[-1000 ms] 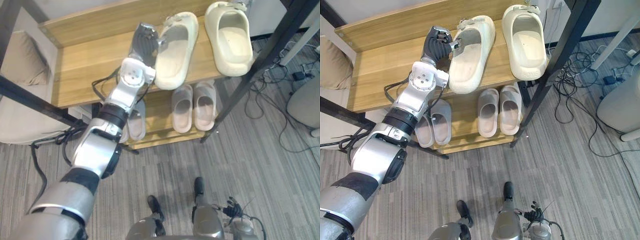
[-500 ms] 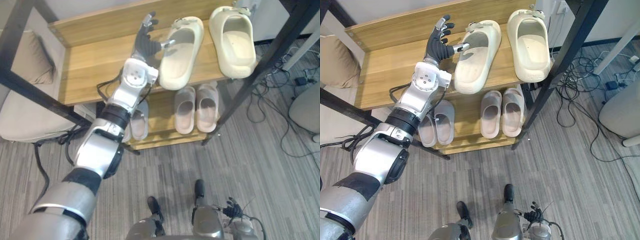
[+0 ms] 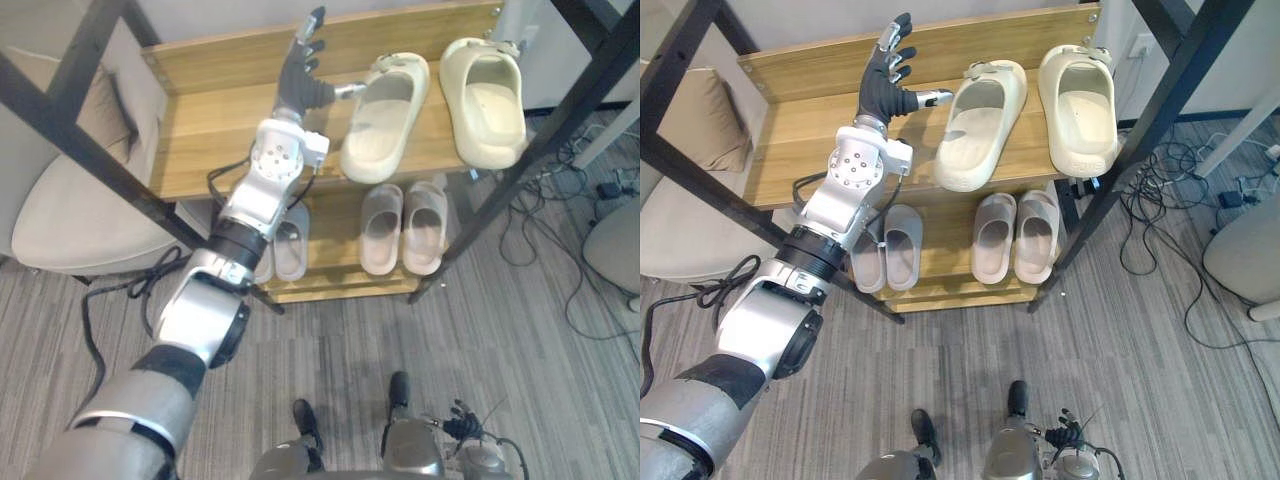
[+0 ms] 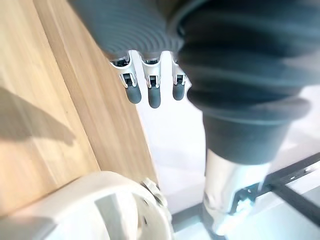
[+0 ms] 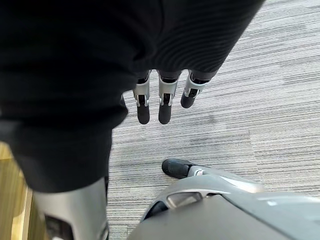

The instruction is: Organize the slippers on the shoe rack

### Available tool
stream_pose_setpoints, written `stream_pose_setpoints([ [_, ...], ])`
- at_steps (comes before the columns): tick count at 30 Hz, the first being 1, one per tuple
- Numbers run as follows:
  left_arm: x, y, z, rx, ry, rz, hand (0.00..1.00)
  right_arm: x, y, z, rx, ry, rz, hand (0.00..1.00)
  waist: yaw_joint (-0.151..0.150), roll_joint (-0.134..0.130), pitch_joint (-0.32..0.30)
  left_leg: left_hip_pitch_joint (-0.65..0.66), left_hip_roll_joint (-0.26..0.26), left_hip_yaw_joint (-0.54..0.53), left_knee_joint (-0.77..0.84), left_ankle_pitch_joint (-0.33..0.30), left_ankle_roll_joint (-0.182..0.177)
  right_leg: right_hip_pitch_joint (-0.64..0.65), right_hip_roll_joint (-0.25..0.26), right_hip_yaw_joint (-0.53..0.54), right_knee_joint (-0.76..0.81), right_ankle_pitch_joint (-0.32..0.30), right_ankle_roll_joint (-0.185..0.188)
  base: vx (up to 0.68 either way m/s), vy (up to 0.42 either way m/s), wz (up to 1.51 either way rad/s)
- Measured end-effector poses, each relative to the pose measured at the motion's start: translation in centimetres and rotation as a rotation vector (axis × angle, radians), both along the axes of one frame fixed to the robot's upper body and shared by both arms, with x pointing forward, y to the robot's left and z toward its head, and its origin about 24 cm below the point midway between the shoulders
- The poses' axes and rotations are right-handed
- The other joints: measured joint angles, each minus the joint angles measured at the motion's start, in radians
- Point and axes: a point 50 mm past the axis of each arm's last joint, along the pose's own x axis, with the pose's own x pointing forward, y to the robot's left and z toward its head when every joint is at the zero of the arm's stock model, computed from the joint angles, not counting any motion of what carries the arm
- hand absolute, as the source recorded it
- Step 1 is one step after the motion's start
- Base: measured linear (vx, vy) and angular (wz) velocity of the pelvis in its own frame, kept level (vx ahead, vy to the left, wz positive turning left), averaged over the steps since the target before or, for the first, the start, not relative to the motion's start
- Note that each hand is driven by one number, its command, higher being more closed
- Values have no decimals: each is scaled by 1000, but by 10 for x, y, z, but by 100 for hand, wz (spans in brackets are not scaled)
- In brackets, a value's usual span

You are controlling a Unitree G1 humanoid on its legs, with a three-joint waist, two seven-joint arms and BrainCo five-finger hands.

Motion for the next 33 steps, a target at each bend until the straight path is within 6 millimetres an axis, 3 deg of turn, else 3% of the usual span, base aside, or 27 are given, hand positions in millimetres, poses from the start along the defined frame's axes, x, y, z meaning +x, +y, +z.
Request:
stream_pose_setpoints([
  [7, -23, -18, -32, -40, 13, -105, 0, -4, 0, -2, 2, 21, -2, 0, 24, -4, -29, 20, -8, -38, -29, 24, 0, 31, -1, -42, 0, -5, 0, -25, 17, 15],
  [17, -31, -11, -82, -61, 151, -89, 0, 1, 5, 0, 4, 5, 27, 0, 37, -17, -38, 33, 3, -46, -33, 23, -11, 54, 8, -68, -1, -25, -7, -31, 9, 5],
  [30, -36, -21, -95, -22, 182, -130, 0, 17, 19, 2, 27, -33, 63, 0, 42, -37, -46, 35, 9, -43, -32, 19, -15, 53, 15, -70, -1, -25, 0, 0, 0, 0],
  [33, -37, -26, -98, -7, 190, -142, 0, 21, 31, 2, 57, -43, 64, 0, 42, -39, -46, 36, 9, -40, -32, 19, -15, 53, 15, -67, -3, -25, 0, -48, 16, -2],
])
